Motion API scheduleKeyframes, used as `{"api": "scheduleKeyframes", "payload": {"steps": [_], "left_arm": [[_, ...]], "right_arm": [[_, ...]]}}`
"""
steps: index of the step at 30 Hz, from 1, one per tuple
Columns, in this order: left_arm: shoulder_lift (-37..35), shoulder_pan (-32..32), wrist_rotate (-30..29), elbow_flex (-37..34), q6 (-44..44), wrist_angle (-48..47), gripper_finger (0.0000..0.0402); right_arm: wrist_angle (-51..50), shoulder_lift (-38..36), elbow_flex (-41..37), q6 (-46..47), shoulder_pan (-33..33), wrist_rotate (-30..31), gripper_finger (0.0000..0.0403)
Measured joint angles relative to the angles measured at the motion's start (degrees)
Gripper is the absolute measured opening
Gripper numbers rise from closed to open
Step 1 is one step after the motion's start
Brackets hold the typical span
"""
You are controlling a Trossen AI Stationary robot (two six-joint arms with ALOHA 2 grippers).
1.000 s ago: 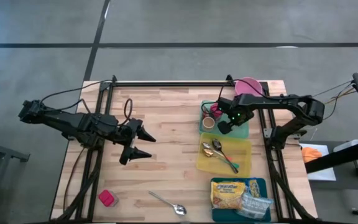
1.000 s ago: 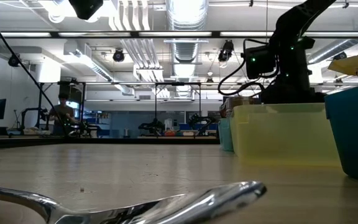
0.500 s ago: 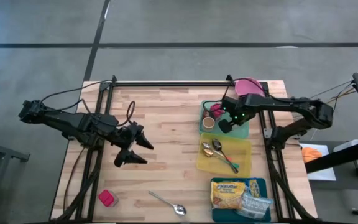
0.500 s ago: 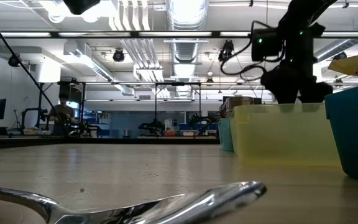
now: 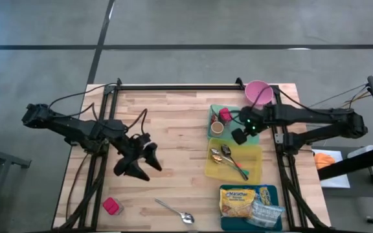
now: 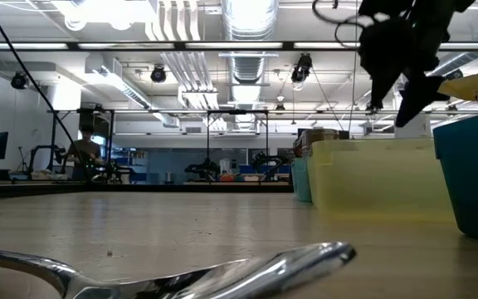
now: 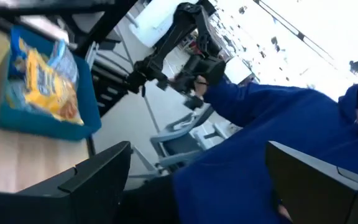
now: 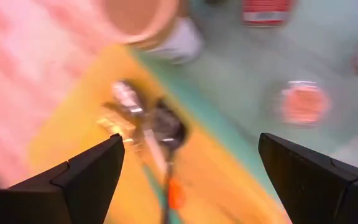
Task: Pick & Place Food Item
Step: Put the silver spoon into the yellow bin
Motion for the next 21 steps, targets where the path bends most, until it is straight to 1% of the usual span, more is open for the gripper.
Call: {"api": "scheduleKeyframes", "payload": {"steps": [3, 7, 10, 13, 18, 21], "left_arm": [[0.0, 0.0, 0.0, 0.0, 2.6, 0.1, 0.0377], [0.0, -0.5, 0.1, 0.0, 3.2, -0.4, 0.0377], [0.0, -0.7, -0.4, 0.0, 5.7, -3.5, 0.0377], [-0.1, -1.3, -3.3, 0.2, 5.9, -11.0, 0.0377], [1.1, -3.7, -8.3, 4.3, 12.0, -30.8, 0.0377], [3.2, -6.0, -12.2, 7.3, 15.8, -36.8, 0.0377]], "right_arm": [[3.0, -1.4, 0.0, 1.4, 4.5, 0.0, 0.0367], [6.0, -1.3, 0.0, 3.6, 9.5, 0.6, 0.0367], [7.5, -0.4, 0.0, 5.0, 12.4, 2.2, 0.0367], [9.0, 0.8, 0.0, 6.7, 14.4, 3.5, 0.0367], [10.8, 2.9, 0.0, 8.5, 15.8, 4.2, 0.0367], [11.7, 3.9, 0.0, 9.2, 16.1, 4.2, 0.0367]]}}
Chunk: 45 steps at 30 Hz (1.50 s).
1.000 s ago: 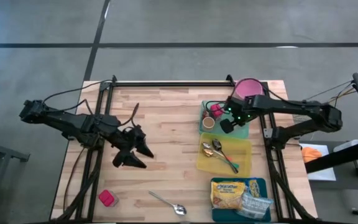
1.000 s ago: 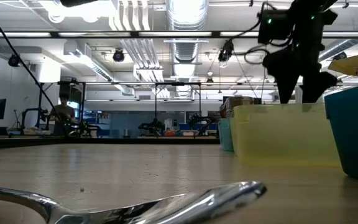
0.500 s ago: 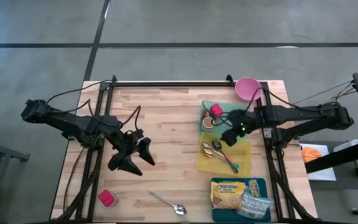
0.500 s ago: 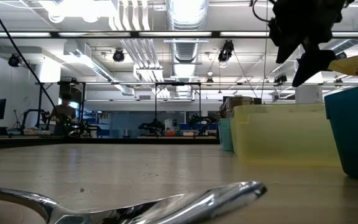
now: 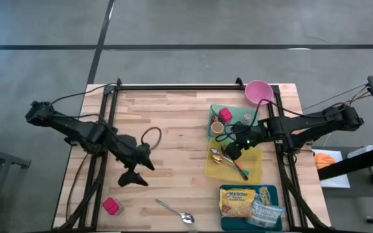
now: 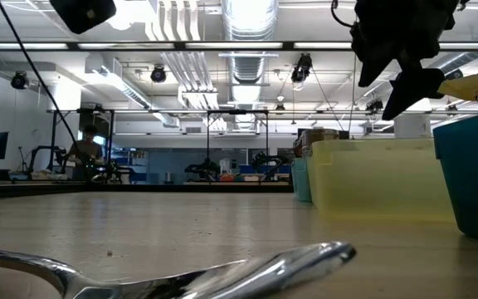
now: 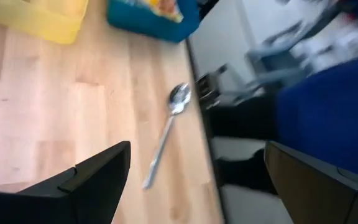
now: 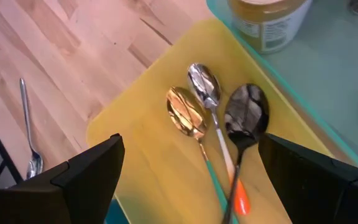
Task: Pick & Place Food Item
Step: Put the silver spoon into the yellow bin
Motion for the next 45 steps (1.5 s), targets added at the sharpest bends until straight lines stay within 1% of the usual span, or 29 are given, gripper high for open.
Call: {"api": "scheduleKeyframes", "payload": {"steps": [4, 8, 12, 16, 21, 27, 30, 33, 36, 42, 45], "left_arm": [[4.2, -5.1, -5.5, 2.7, 8.6, -4.0, 0.0377], [8.8, -10.1, -10.4, 3.0, 15.7, -5.6, 0.0377], [13.2, -12.8, -12.6, 3.0, 20.1, -5.2, 0.0377], [17.8, -13.3, -12.9, 3.0, 22.2, -2.5, 0.0377], [23.2, -13.3, -12.9, 3.0, 21.9, 4.3, 0.0377], [27.8, -13.4, -12.9, 3.0, 21.9, 14.1, 0.0377], [30.7, -13.4, -13.7, 3.0, 21.9, 19.1, 0.0377], [34.2, -13.7, -15.2, 3.0, 21.3, 22.1, 0.0377], [36.3, -13.8, -15.2, 3.0, 20.4, 25.5, 0.0377], [36.6, -13.7, -16.3, 3.0, 19.2, 25.4, 0.0377], [36.5, -13.7, -16.3, 3.0, 18.5, 25.6, 0.0377]], "right_arm": [[1.9, 1.2, 0.0, 0.1, 0.2, 0.0, 0.0367], [3.0, 1.5, 0.1, 1.0, 0.4, -0.1, 0.0367], [3.1, 1.7, 0.8, 1.2, 0.8, -0.2, 0.0367], [3.1, 1.8, 1.5, 1.2, 0.8, 0.2, 0.0367], [3.4, 1.8, 2.3, 1.2, 0.8, 0.5, 0.0367], [3.6, 1.8, 2.4, 2.2, 1.0, 0.7, 0.0367], [4.0, 1.7, 2.4, 0.4, 1.5, 0.4, 0.0367], [4.3, 0.9, 2.4, -0.5, 2.4, 0.5, 0.0367], [5.4, -0.6, 2.4, -0.9, 3.3, 0.5, 0.0367], [8.2, -4.6, 2.4, 0.4, 6.6, 5.0, 0.0367], [8.9, -6.3, 2.4, 1.1, 8.5, 8.4, 0.0367]]}}
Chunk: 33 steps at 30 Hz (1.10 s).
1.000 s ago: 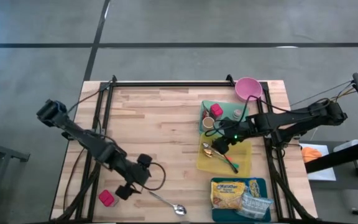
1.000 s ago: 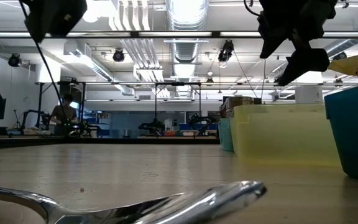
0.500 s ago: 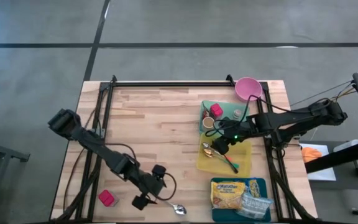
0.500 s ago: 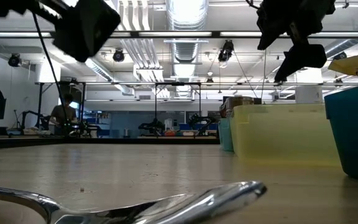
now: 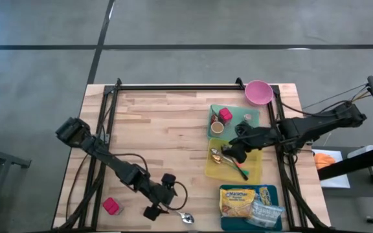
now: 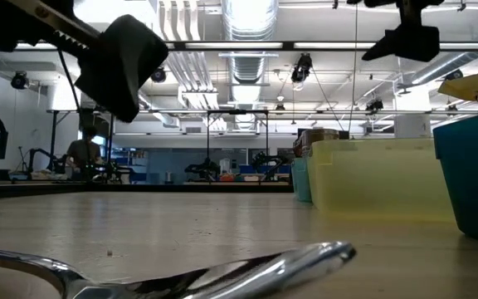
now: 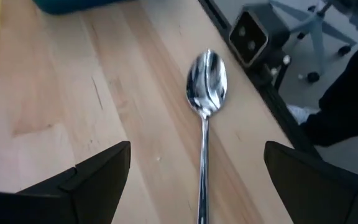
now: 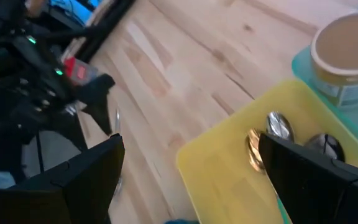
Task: Pick & Place Food Item
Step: Put the silver spoon into the yellow bin
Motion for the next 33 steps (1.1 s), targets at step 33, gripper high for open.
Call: {"api": "scheduleKeyframes", "payload": {"steps": [33], "left_arm": [[11.5, -4.4, -9.3, -0.1, -0.3, 4.5, 0.0294]], "right_arm": [[6.4, 0.8, 0.0, 1.6, 2.1, 4.0, 0.0367]]}}
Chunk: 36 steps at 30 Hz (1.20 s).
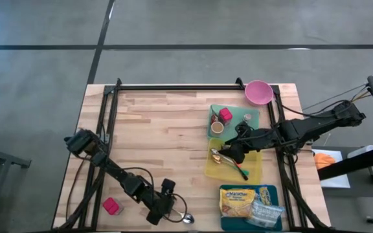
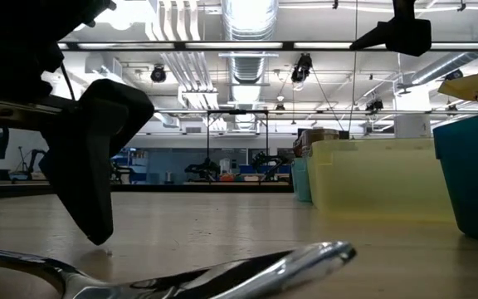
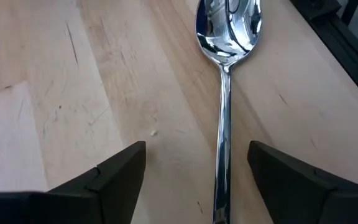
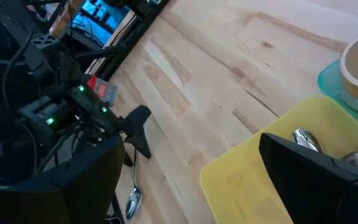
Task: Pick & Place Food Item
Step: Put the silver spoon into the yellow bin
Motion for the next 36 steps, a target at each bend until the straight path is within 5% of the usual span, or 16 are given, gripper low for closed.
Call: {"api": "scheduleKeyframes", "payload": {"steps": [9, 21, 36], "left_arm": [[0.1, -0.6, 0.1, 0.0, 0.0, 0.1, 0.0257], [0.1, -1.2, -1.1, 0.0, -1.4, -0.4, 0.0021], [-2.1, -1.0, 1.9, -0.3, -9.1, -2.7, 0.0016]], "right_arm": [[0.1, 0.0, 0.0, -0.2, 0.0, 0.0, 0.0367], [0.1, 0.0, 0.0, -0.6, 0.0, 0.0, 0.0367], [0.3, 0.0, 0.0, -0.5, 1.3, -0.6, 0.0367]]}}
